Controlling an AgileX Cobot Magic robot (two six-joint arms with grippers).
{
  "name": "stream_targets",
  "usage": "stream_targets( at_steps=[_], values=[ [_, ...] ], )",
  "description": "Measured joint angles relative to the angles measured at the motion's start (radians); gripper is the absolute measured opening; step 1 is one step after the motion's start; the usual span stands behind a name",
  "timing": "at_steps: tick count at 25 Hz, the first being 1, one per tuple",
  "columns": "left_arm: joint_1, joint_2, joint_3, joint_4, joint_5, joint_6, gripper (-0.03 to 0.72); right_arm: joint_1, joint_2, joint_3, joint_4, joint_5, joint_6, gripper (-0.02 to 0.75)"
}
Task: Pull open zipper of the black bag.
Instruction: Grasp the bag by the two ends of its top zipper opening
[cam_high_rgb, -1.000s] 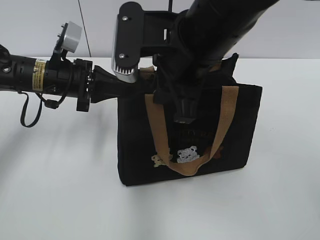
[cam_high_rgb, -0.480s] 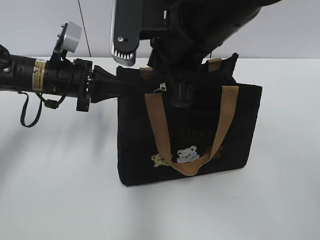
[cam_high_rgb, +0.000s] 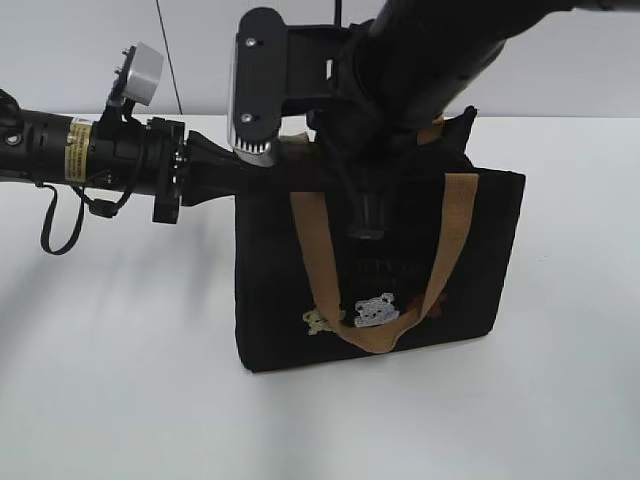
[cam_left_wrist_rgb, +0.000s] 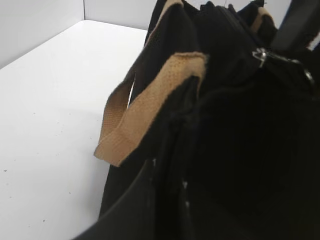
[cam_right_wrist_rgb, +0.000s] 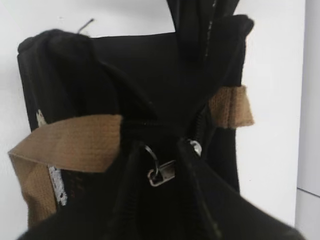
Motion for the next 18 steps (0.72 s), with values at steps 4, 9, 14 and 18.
stream_targets(
  at_steps=[4, 9, 14, 18],
  values=[
    [0.000, 0.000, 0.000, 0.000, 0.000, 0.000, 0.027, 0.000, -0.001, 0.000, 0.002, 0.037, 0.018, 0.198],
    [0.000, 0.000, 0.000, 0.000, -0.001, 0.000, 0.027, 0.000, -0.005, 0.000, 0.048, 0.052, 0.024, 0.199],
    [0.000, 0.000, 0.000, 0.000, -0.002, 0.000, 0.027, 0.000, -0.004, 0.000, 0.067, 0.052, 0.000, 0.199],
    [0.000, 0.000, 0.000, 0.000, -0.002, 0.000, 0.027, 0.000, 0.006, 0.000, 0.074, 0.051, -0.008, 0.200]
  ],
)
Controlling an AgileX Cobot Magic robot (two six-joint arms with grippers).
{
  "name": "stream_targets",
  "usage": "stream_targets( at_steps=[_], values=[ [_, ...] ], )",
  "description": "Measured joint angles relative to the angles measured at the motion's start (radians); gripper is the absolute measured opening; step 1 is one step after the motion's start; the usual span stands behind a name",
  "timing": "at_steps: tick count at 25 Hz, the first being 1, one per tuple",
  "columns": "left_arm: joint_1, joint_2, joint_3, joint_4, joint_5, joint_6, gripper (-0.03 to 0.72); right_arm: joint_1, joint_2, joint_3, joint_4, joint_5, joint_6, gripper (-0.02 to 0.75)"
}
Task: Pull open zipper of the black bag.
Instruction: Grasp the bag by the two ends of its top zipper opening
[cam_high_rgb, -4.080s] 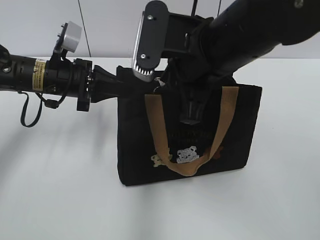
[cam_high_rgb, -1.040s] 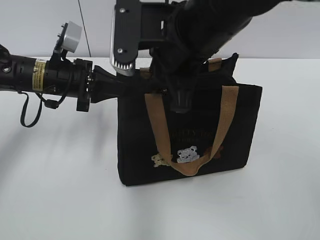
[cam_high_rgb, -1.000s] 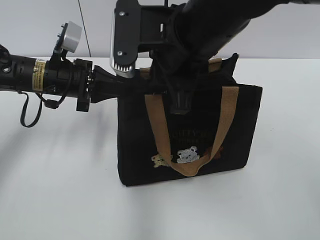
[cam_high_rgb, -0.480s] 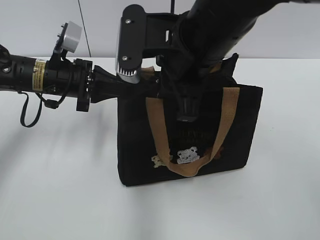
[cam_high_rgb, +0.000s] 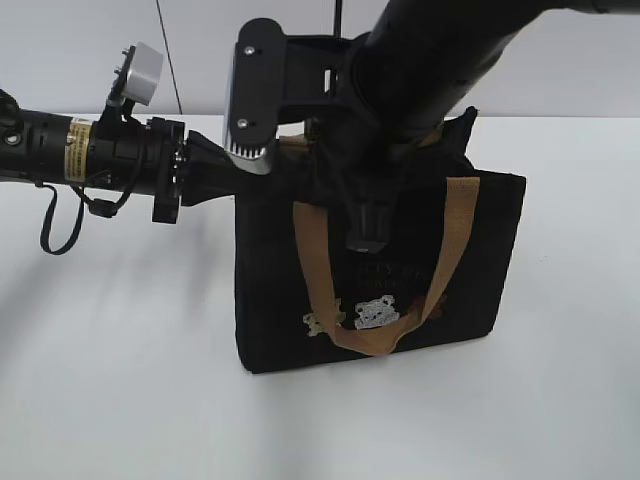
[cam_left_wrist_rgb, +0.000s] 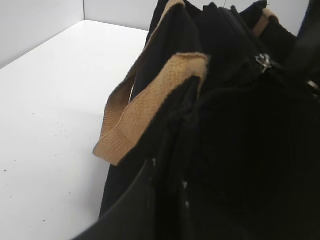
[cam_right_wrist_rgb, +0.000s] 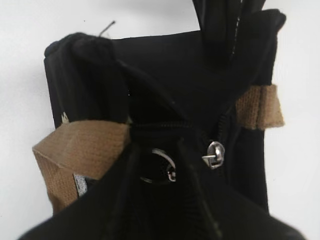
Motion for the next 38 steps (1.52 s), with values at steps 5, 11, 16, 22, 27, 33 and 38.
stream_targets(
  at_steps=[5, 11, 16, 22, 27, 33, 38],
  values=[
    [0.000, 0.000, 0.000, 0.000, 0.000, 0.000, 0.027, 0.000, 0.005, 0.000, 0.000, 0.000, -0.038, 0.202],
    [0.000, 0.000, 0.000, 0.000, -0.001, 0.000, 0.027, 0.000, 0.005, -0.002, 0.000, 0.026, -0.090, 0.209],
    [0.000, 0.000, 0.000, 0.000, 0.000, 0.000, 0.027, 0.000, 0.014, -0.005, 0.000, 0.015, -0.094, 0.211],
    [0.000, 0.000, 0.000, 0.000, 0.002, 0.000, 0.027, 0.000, 0.018, -0.005, 0.000, 0.012, -0.096, 0.211],
    [0.000, 0.000, 0.000, 0.000, 0.002, 0.000, 0.027, 0.000, 0.018, -0.005, 0.000, 0.021, -0.098, 0.136],
    [0.000, 0.000, 0.000, 0.000, 0.002, 0.000, 0.027, 0.000, 0.017, -0.005, 0.000, 0.042, -0.090, -0.015],
    [0.000, 0.000, 0.000, 0.000, 0.001, 0.000, 0.027, 0.000, 0.000, -0.049, 0.000, 0.071, 0.011, -0.015]
  ],
)
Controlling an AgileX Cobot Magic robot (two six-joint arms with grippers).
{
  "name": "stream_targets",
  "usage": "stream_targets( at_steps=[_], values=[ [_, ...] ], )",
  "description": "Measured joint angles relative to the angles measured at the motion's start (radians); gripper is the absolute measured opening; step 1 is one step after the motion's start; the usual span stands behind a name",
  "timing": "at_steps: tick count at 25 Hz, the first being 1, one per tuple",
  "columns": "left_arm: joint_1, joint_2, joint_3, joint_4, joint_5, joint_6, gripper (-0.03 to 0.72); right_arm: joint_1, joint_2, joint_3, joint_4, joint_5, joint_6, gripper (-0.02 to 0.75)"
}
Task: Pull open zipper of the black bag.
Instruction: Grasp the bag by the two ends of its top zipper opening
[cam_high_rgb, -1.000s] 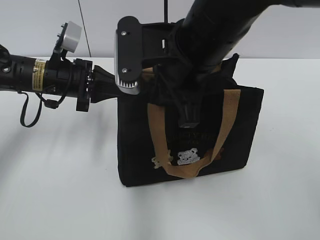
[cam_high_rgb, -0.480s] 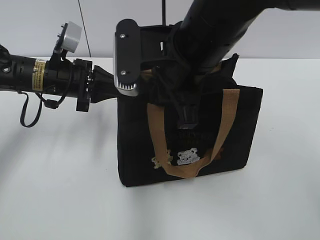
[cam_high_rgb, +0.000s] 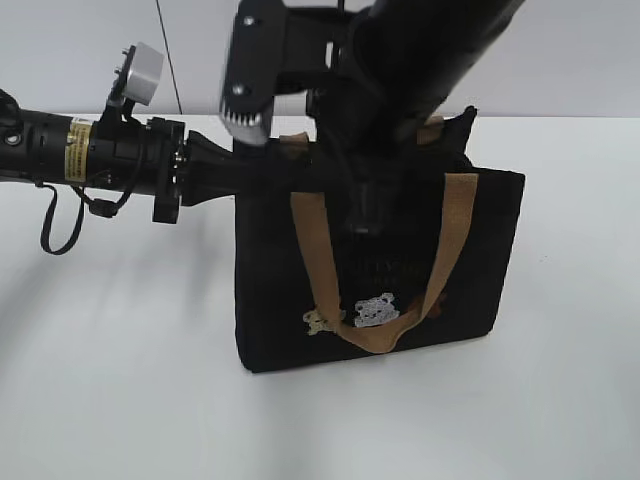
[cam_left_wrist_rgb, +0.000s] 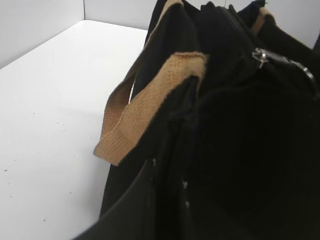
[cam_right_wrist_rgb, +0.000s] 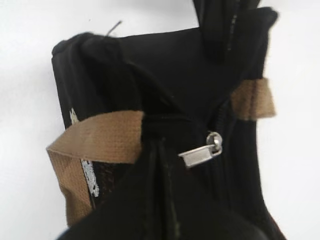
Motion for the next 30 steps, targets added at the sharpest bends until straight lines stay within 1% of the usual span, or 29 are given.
stream_targets(
  at_steps=[5, 8, 9, 13, 15, 18, 24, 30],
  values=[
    [0.000, 0.000, 0.000, 0.000, 0.001, 0.000, 0.027, -0.003, -0.030, -0.043, 0.000, 0.079, 0.204, -0.015],
    [0.000, 0.000, 0.000, 0.000, 0.001, 0.000, 0.027, -0.003, -0.031, -0.044, -0.050, 0.128, 0.326, 0.003],
    [0.000, 0.000, 0.000, 0.000, 0.001, 0.000, 0.027, -0.003, -0.031, -0.044, -0.072, 0.130, 0.359, 0.035],
    [0.000, 0.000, 0.000, 0.000, 0.001, 0.000, 0.027, -0.003, -0.031, -0.044, -0.123, 0.094, 0.435, 0.204],
    [0.000, 0.000, 0.000, 0.000, 0.001, 0.000, 0.027, -0.003, -0.030, -0.044, -0.135, 0.042, 0.471, 0.241],
    [0.000, 0.000, 0.000, 0.000, 0.001, 0.000, 0.027, -0.003, -0.027, -0.044, -0.140, -0.004, 0.566, 0.258],
    [0.000, 0.000, 0.000, 0.000, 0.001, 0.000, 0.027, -0.004, 0.008, -0.044, -0.126, -0.015, 0.745, 0.262],
    [0.000, 0.000, 0.000, 0.000, 0.001, 0.000, 0.027, -0.004, 0.008, -0.044, -0.082, -0.032, 0.803, 0.262]
  ],
)
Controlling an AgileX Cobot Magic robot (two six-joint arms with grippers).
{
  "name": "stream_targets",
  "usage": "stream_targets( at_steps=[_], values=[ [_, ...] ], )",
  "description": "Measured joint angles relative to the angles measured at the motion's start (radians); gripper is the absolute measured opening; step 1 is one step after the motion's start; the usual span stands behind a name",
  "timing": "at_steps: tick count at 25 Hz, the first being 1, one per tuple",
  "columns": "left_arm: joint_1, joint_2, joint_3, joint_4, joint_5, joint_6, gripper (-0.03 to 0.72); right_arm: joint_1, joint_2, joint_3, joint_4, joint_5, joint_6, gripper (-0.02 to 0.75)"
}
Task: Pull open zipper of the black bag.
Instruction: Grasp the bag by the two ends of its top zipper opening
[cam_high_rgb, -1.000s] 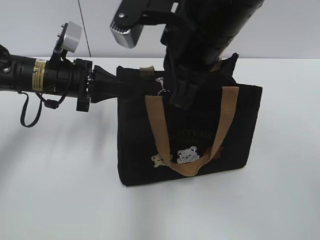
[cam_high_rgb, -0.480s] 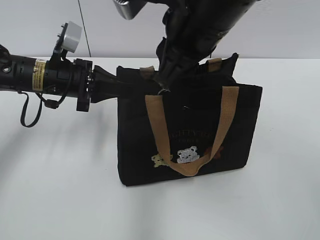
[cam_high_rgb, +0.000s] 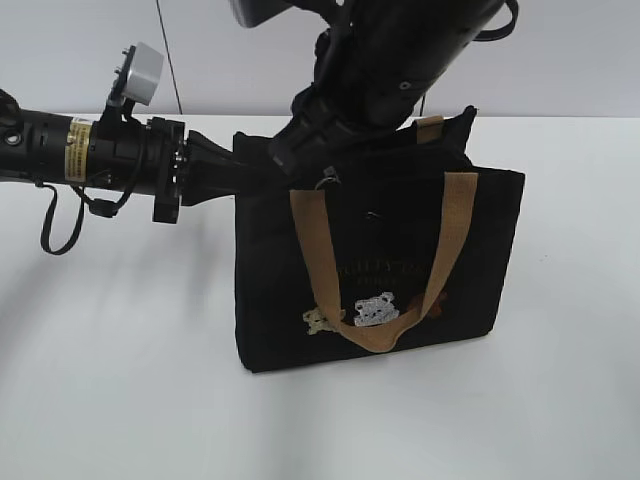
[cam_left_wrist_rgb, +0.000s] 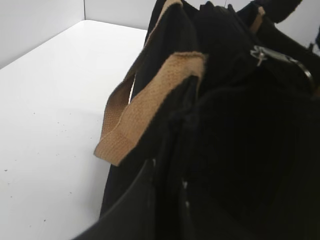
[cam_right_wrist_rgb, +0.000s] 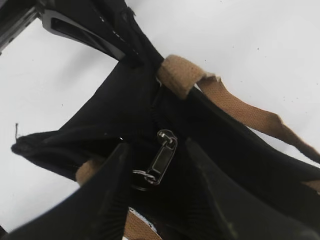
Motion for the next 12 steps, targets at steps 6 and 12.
stream_targets(
  at_steps=[6, 12],
  values=[
    [0.000, 0.000, 0.000, -0.001, 0.000, 0.000, 0.027, -0.004, 0.024, 0.000, 0.003, 0.000, 0.021, 0.262],
    [0.000, 0.000, 0.000, -0.001, 0.003, 0.000, 0.027, -0.030, 0.047, 0.000, 0.012, 0.002, 0.028, 0.248]
  ],
)
